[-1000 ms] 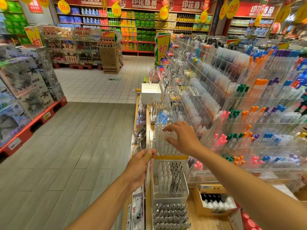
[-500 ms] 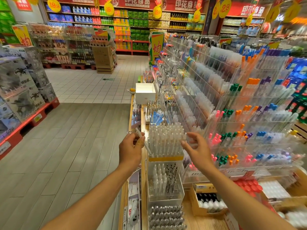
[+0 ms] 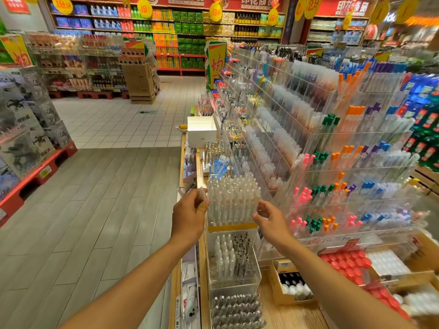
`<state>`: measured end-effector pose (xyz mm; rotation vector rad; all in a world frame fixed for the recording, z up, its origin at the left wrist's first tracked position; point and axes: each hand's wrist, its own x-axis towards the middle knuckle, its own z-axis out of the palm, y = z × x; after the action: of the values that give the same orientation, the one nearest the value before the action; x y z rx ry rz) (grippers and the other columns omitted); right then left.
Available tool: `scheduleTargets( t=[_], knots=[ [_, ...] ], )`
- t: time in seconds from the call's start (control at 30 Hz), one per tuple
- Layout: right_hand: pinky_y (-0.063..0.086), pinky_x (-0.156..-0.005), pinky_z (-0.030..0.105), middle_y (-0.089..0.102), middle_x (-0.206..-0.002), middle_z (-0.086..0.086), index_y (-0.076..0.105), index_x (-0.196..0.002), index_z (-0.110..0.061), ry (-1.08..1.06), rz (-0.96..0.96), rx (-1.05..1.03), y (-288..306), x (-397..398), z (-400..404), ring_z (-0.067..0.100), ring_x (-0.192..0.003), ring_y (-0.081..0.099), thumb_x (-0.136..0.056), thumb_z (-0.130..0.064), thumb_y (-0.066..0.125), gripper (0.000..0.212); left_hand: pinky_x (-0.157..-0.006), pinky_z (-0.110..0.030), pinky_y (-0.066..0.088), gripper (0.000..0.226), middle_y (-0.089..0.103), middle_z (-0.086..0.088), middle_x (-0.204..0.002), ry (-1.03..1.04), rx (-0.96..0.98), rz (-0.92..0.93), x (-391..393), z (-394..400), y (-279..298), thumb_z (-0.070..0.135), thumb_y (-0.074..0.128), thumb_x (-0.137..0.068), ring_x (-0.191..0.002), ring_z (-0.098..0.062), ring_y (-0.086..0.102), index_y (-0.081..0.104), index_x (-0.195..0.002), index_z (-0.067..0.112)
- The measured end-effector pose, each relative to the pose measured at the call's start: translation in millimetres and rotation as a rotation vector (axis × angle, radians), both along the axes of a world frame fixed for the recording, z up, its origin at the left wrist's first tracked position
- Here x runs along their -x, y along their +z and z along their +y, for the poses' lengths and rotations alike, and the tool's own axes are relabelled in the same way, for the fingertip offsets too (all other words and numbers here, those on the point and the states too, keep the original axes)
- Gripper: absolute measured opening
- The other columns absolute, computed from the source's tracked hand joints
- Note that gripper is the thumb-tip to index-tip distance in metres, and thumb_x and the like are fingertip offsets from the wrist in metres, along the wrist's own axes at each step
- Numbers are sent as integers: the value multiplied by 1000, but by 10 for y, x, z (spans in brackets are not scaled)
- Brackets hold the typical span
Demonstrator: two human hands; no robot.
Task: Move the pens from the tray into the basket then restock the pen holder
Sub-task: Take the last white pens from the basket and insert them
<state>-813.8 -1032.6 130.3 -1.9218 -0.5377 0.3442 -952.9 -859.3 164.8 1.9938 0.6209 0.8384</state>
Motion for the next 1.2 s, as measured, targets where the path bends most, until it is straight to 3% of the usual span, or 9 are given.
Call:
scheduleTargets(
  t=[0.1,0.23,0.4,0.63,0.77,0.83,0.93,1.03,1.2],
  knots=[
    [43,-99,30,56,-119,-7,51,-135,-14,9,28,8,-44,1,11,12,-113,52,-95,-11,59,40,-67,-18,47,21,63,15,-81,10,37,16,-7,-9,-48,10,73,-88,-78,-3,61,57,-92,22],
    [41,-93,24,54,-114,-13,50,-136,-15,14,40,-1,-94,-18,3,6,-109,51,-95,-12,60,42,-66,-16,47,19,64,14,-78,1,26,41,-36,16,-74,13,76,-85,-76,-4,62,61,-83,25],
    [42,-100,28,57,-129,-3,50,-138,-14,29,79,-20,-124,-52,-5,10,-116,53,-95,-12,60,44,-66,-20,49,28,65,16,-76,-14,34,71,-88,0,-57,15,78,-83,-75,0,62,59,-75,34],
    [39,-110,39,52,-142,4,43,-143,-13,61,166,-45,-142,-84,-25,17,-128,48,-97,-13,57,49,-66,-19,48,13,65,15,-79,7,70,68,-114,-3,-81,16,78,-84,-76,-2,62,67,-85,23],
    [37,-111,37,48,-145,3,41,-145,-13,94,193,-56,-152,-102,-39,17,-132,45,-97,-15,57,51,-71,-13,46,27,67,9,-97,11,176,37,-27,-59,-236,15,80,-82,-90,-7,63,64,-102,23],
    [37,-109,32,47,-146,2,40,-146,-15,105,215,-70,-157,-115,-45,14,-131,44,-97,-14,56,51,-82,-18,48,35,64,5,-117,26,274,79,11,-91,-370,16,75,-88,-106,-13,60,60,-119,20],
    [36,-109,33,45,-147,0,40,-146,-17,112,255,-84,-160,-129,-39,12,-129,43,-98,-13,54,50,-106,-42,47,43,55,-1,-141,14,438,216,0,-146,-507,22,52,-102,-127,-22,54,49,-145,16],
    [35,-112,37,44,-148,0,39,-146,-19,120,260,-78,-166,-147,-45,13,-132,41,-98,-15,54,50,-108,-48,45,41,59,-7,-140,7,442,257,-39,-209,-586,24,42,-106,-126,-29,56,49,-146,15],
    [33,-113,37,42,-149,-1,38,-147,-20,127,249,-86,-178,-117,-68,11,-133,40,-99,-17,53,50,-109,-47,44,39,59,-5,-141,9,524,273,-49,-176,-620,28,43,-106,-128,-27,56,54,-142,17]
  ],
)
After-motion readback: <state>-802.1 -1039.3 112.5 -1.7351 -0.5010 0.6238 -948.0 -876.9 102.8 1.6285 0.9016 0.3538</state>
